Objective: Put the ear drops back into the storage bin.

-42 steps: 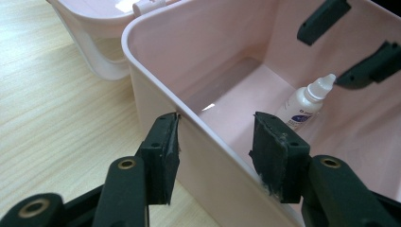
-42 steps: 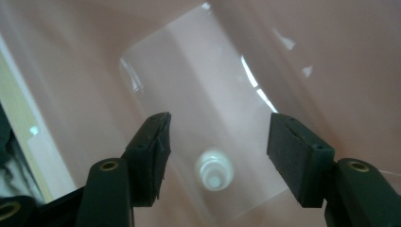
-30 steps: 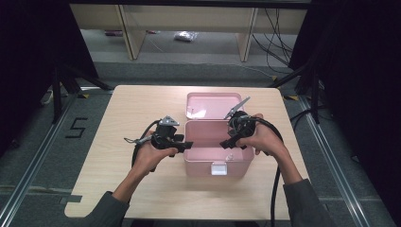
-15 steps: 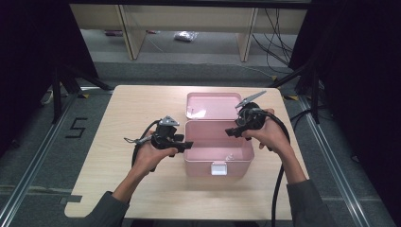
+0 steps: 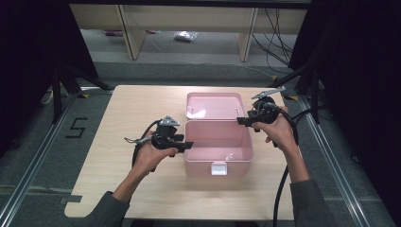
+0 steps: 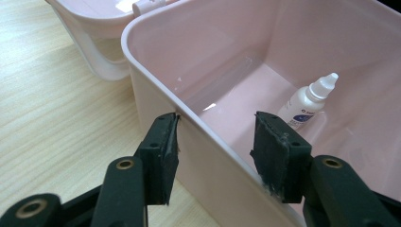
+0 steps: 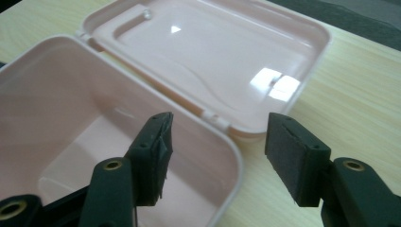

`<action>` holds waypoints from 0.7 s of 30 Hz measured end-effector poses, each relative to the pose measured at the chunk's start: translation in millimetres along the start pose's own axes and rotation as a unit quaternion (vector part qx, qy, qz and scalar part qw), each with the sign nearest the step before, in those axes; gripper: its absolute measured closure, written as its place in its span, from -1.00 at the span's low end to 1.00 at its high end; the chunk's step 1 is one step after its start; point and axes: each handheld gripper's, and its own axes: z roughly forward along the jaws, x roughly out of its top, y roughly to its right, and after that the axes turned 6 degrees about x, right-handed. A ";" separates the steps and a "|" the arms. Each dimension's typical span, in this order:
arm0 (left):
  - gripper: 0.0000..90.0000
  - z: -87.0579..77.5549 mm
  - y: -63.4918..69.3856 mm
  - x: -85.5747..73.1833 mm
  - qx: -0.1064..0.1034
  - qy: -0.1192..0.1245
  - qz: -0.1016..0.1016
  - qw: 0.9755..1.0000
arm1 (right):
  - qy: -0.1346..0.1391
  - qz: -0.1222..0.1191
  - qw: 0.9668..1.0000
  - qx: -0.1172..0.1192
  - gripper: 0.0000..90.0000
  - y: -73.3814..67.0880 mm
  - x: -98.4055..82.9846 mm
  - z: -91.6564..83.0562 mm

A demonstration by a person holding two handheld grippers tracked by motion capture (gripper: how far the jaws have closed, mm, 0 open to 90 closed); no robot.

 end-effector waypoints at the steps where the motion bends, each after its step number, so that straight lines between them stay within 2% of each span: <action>1: 0.12 0.0 0.1 0.0 0.000 0.000 0.000 1.000 | 0.004 0.007 1.000 -0.009 -0.04 1.9 0.2 -0.5; 2: 0.12 -0.1 0.4 0.0 0.001 0.000 0.001 1.000 | -0.003 0.024 1.000 -0.006 -0.03 2.1 0.4 -1.3; 3: 0.12 -0.1 0.1 0.1 -0.001 -0.002 0.002 1.000 | 0.002 0.027 1.000 -0.013 -0.02 4.5 0.3 -0.3; 5: 0.12 0.0 0.2 0.0 0.001 0.000 0.001 1.000 | 0.006 0.022 0.999 -0.023 0.00 11.4 1.2 1.0; 13: 0.12 0.0 0.2 0.0 0.001 0.000 0.001 1.000 | 0.011 0.042 0.998 -0.041 0.04 25.8 4.7 9.0; 15: 0.12 0.0 0.0 0.0 0.000 0.000 0.001 1.000 | 0.001 0.066 0.997 -0.041 0.07 25.5 6.1 9.8; 17: 0.12 0.0 0.2 0.0 0.001 0.000 0.002 1.000 | 0.019 0.056 0.997 -0.047 0.08 31.7 6.6 15.8; 21: 0.12 0.0 0.1 0.0 0.000 0.000 0.001 1.000 | 0.003 0.062 0.997 -0.050 0.09 37.0 8.0 23.0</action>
